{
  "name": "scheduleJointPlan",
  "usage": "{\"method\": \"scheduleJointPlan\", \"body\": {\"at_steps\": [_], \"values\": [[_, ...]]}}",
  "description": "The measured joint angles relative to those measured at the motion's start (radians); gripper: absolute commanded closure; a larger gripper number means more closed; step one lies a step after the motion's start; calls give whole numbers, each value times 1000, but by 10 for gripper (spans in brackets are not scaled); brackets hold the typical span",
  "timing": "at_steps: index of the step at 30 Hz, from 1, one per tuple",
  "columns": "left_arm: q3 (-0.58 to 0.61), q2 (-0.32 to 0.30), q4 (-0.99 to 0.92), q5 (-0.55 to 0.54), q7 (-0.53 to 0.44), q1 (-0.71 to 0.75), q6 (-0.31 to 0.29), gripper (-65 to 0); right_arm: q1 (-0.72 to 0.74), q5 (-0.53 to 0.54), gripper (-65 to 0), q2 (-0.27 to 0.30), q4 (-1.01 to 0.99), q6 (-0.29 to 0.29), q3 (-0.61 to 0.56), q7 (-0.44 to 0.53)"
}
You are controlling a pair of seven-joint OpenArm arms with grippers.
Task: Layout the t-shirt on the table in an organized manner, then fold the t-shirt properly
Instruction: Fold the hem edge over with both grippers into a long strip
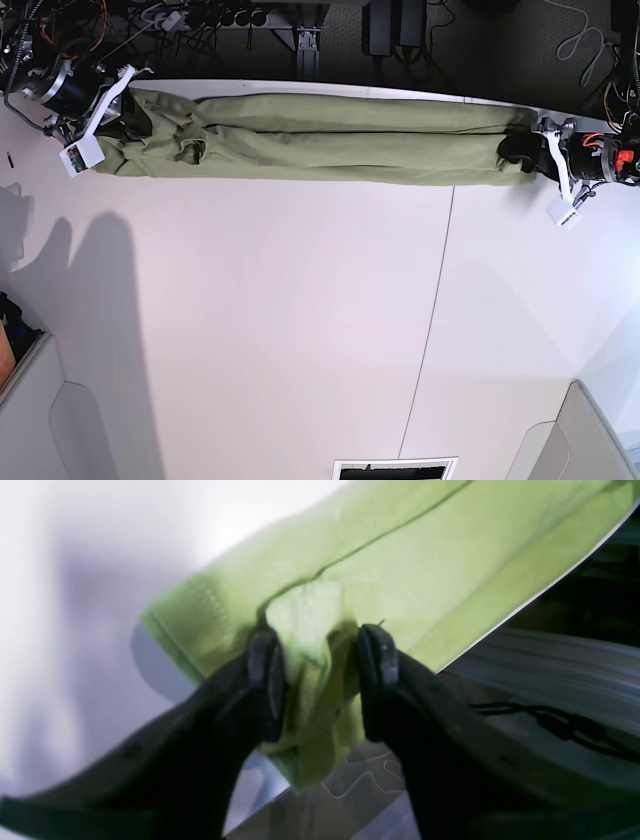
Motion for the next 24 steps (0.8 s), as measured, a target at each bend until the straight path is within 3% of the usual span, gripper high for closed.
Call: {"method": "scheduleJointPlan", "body": {"at_steps": [2, 4, 15, 17, 19, 24], "values": [[0, 0, 0, -8, 3, 0, 0, -261, 0, -10, -192, 0, -17, -1, 0, 0], [0, 0, 0, -21, 23, 0, 0, -261, 0, -9, -246, 0, -18, 0, 0, 0], [0, 0, 0, -27, 24, 0, 0, -261, 6, 0, -243, 0, 130, -1, 86, 53], [0, 0, 0, -30, 25, 0, 0, -261, 6, 24, -163, 0, 150, 0, 86, 61], [0, 0, 0, -31, 25, 0, 0, -261, 6, 34, 0, -11, 148, -1, 83, 97], [0, 0, 0, -31, 27, 0, 0, -266, 6, -17, 0, -35, 70, 0, -2, 116]]}}
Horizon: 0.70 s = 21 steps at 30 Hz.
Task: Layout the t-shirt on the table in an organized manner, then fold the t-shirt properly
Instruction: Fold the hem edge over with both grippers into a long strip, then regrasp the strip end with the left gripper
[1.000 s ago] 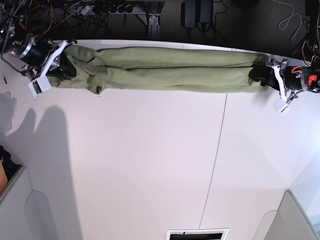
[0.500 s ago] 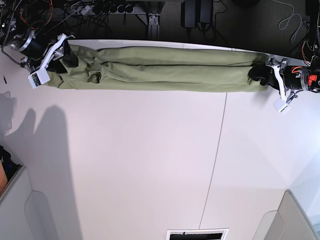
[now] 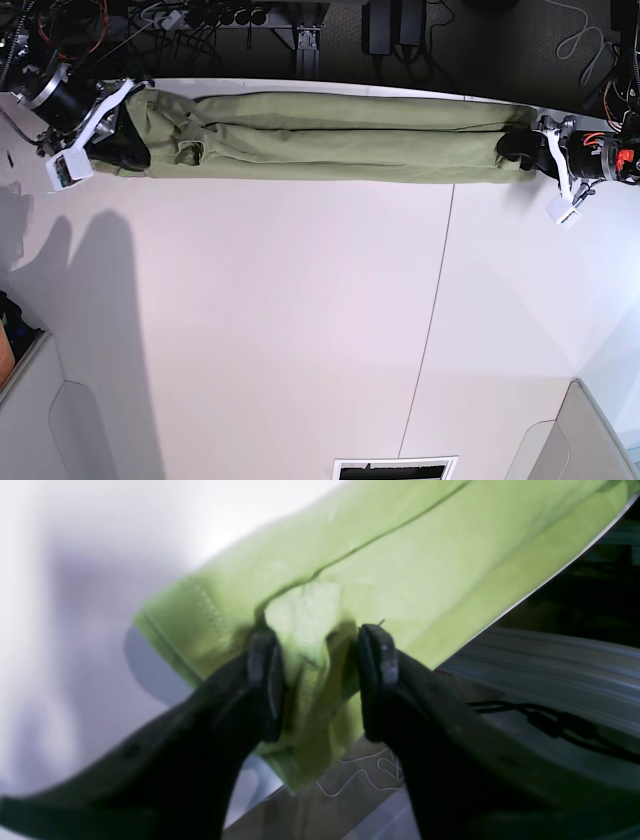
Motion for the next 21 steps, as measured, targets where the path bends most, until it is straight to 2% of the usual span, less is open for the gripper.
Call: {"method": "scheduleJointPlan", "body": {"at_steps": [3, 6, 12, 16, 21], "values": [[0, 0, 0, -21, 0, 0, 0, -328, 0, -123, 0, -1, -99, 5, -54, 37], [0, 0, 0, -24, 0, 0, 0, -332, 2, -184, 0, 0, -220, 0, -60, 117], [-24, 4, 0, -24, 2, 1, 0, -332, 79, -130, 0, 0, -373, 1, -60, 129], [-126, 5, 0, -36, 11, 2, 0, -332, 108, -110, 0, -1, -380, 0, -60, 116], [-279, 3, 0, -157, 89, 1, 0, -331, 131, -109, 0, -1, -381, 0, -60, 87]]}}
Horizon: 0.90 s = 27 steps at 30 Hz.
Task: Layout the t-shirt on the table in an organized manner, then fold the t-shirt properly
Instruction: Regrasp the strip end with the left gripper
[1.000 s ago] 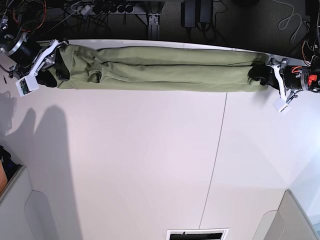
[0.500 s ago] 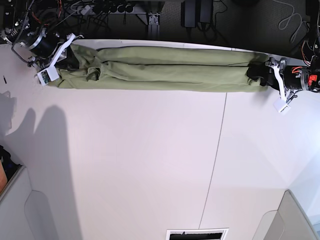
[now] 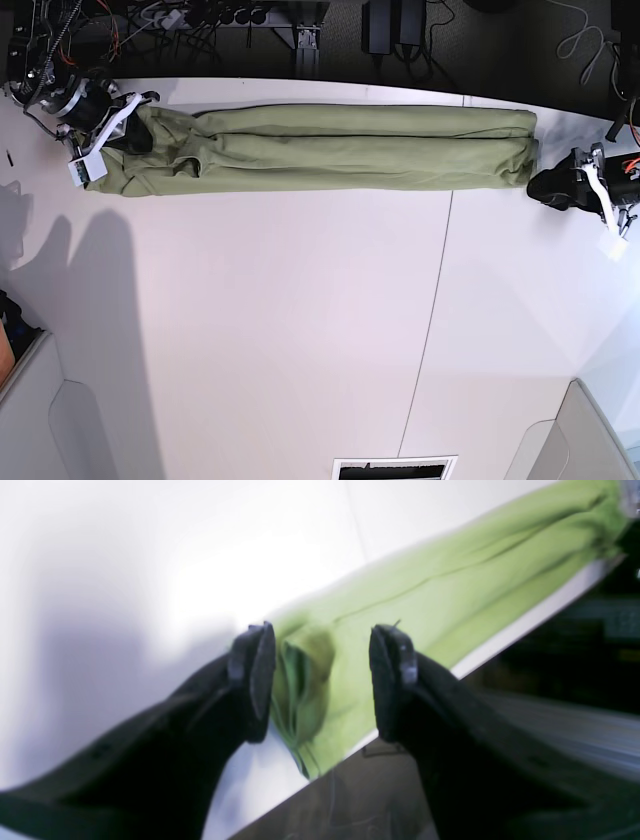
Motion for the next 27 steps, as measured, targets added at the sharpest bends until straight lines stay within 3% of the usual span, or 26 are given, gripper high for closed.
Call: {"method": "scheduleJointPlan", "body": {"at_steps": [5, 9, 19, 27], "values": [[-34, 0, 0, 15, -18, 45, 0, -331, 2, 1, 0, 0, 0, 0, 0, -5], [-35, 9, -21, 92, -97, 122, 1, -331, 2, 2, 0, 0, 0, 0, 0, -4], [-108, 161, -79, 119, -107, 124, 0, -332, 2, 17, 0, 0, 0, 0, 0, -15], [-109, 179, -82, 177, -127, 128, 0, -332, 3, 21, 0, 0, 0, 0, 0, -31]]}}
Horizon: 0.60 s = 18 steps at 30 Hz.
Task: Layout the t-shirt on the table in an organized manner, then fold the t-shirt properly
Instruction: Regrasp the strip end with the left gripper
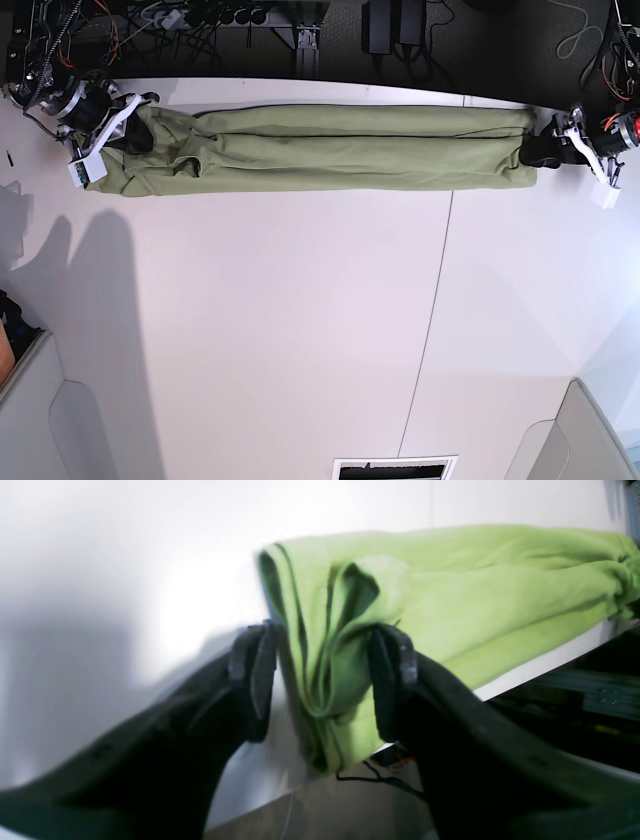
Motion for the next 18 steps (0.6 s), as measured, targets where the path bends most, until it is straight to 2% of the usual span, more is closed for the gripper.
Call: {"method": "scheduleJointPlan", "body": {"at_steps": [6, 11, 15, 16, 18], "values": [[5, 4, 1, -12, -21, 36, -4, -331, 0, 32, 0, 0, 0, 0, 0, -7], [5, 47, 3, -27, -35, 37, -8, -331, 0, 32, 0, 0, 0, 0, 0, -7], [6, 60, 4, -33, -35, 37, -10, -330, 0, 32, 0, 0, 0, 0, 0, -7], [6, 60, 4, -39, -35, 37, -11, -317, 0, 33, 0, 0, 0, 0, 0, -7], [12, 59, 4, -44, -34, 37, -11, -227, 0, 32, 0, 0, 0, 0, 0, -7]]}}
